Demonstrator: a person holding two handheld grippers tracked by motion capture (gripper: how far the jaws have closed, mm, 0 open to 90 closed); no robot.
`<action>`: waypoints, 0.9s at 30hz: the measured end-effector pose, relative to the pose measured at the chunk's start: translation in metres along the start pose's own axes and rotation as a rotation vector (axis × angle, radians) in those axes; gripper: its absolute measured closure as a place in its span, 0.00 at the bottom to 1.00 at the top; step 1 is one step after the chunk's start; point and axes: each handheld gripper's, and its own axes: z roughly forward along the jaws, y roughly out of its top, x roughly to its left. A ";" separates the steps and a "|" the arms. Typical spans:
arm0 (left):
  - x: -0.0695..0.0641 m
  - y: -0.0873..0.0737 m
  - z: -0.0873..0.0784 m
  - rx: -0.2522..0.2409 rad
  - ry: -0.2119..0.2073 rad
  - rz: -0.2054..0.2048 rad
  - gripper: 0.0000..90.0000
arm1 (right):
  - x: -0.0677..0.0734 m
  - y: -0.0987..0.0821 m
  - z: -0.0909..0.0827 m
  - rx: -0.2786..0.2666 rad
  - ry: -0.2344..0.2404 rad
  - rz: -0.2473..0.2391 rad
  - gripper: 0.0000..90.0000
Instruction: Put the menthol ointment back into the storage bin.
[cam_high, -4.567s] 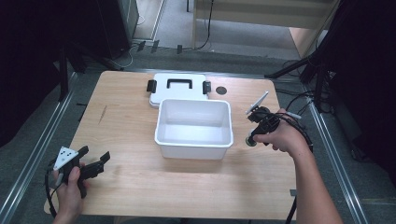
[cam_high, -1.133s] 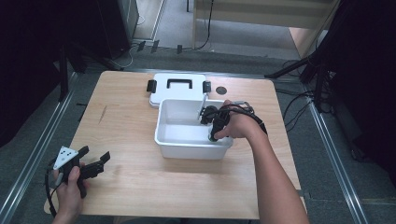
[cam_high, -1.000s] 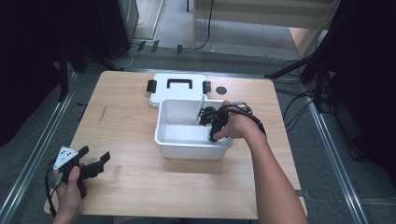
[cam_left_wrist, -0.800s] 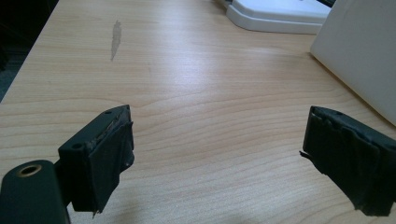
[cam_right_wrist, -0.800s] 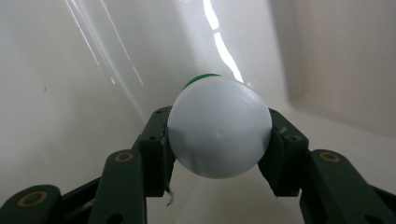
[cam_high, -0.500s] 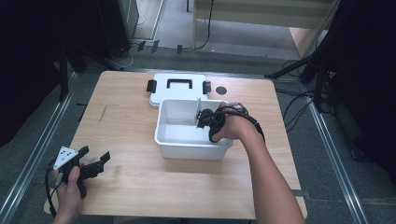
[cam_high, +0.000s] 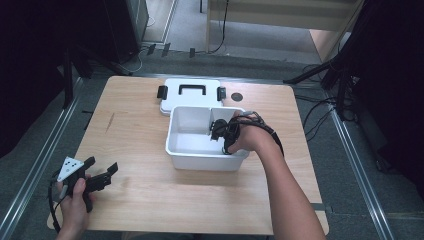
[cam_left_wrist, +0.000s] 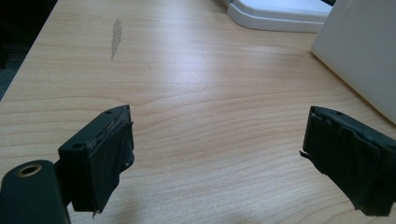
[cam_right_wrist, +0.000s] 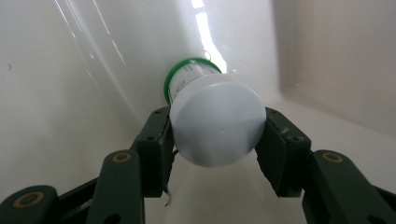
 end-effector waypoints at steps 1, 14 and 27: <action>0.000 0.000 0.000 0.000 0.000 0.000 0.10 | 0.000 0.000 0.000 0.000 0.000 0.000 0.56; 0.000 0.000 0.000 0.002 0.000 0.000 0.10 | -0.002 -0.004 -0.002 -0.023 0.034 0.016 0.58; 0.000 0.000 0.000 0.001 0.001 -0.001 0.10 | -0.008 -0.016 -0.035 -0.145 0.067 0.099 0.46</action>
